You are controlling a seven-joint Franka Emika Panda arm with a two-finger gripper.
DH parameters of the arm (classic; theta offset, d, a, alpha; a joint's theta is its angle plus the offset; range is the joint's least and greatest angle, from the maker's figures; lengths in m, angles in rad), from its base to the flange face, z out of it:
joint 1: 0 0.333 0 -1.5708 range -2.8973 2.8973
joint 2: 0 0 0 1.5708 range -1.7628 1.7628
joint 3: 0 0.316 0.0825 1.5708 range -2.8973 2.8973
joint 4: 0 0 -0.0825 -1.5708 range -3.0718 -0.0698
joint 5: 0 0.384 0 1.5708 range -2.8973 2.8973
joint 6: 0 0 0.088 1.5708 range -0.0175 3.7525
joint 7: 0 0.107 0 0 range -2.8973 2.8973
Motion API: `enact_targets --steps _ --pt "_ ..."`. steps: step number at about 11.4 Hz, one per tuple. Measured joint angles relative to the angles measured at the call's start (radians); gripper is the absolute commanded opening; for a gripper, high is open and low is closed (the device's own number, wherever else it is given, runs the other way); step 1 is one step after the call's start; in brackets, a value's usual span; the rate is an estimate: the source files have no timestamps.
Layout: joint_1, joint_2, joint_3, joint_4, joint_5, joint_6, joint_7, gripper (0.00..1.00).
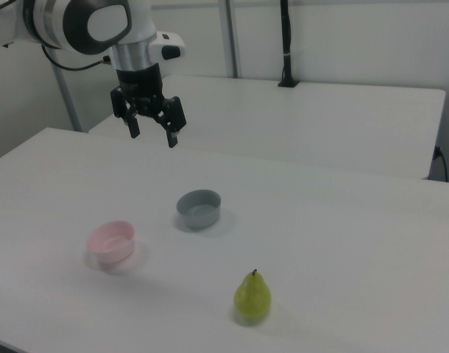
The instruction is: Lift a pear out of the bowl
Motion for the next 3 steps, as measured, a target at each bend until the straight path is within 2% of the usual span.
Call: enact_targets --steps 3 --pt "-0.001 0.001 0.0 0.002 0.045 0.035 0.0 1.0"
